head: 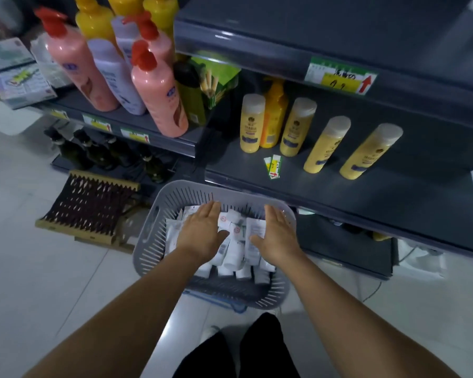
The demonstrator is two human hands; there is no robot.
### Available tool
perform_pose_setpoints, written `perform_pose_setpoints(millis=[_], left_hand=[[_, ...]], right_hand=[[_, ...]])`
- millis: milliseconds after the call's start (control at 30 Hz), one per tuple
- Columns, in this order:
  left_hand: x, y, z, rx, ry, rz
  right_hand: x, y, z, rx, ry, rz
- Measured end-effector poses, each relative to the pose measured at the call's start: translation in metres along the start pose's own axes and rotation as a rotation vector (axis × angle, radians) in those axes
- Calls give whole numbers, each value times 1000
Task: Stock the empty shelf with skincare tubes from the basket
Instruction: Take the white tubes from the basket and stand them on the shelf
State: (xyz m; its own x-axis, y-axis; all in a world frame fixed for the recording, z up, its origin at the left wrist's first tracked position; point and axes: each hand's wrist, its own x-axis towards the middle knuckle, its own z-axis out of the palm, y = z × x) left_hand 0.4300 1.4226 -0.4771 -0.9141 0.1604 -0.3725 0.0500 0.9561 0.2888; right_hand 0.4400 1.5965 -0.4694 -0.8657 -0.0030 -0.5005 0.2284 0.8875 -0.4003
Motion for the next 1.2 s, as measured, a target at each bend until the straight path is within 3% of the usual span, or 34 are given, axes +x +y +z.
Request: perform_pose_setpoints(millis=[200,467,633,767,1033,1200], left_hand=[[16,-17,50,-8,-135,-109],[42,-17,98,-57,-200,-113],[54,-15,118,-141,-224,-76],[67,-6,125,-235,-245,-36],[98,22,135,-527,-130,-133],[109,22,135,-600,-59,-251]], right_hand=[[30,18,57,74,-128,105],[69,24,113,135,-215,324],[73,26,129,210,-75,321],[74,36,127,269,187,327],[101,49,124,313,229,404],[112,53,119,159,238,447]])
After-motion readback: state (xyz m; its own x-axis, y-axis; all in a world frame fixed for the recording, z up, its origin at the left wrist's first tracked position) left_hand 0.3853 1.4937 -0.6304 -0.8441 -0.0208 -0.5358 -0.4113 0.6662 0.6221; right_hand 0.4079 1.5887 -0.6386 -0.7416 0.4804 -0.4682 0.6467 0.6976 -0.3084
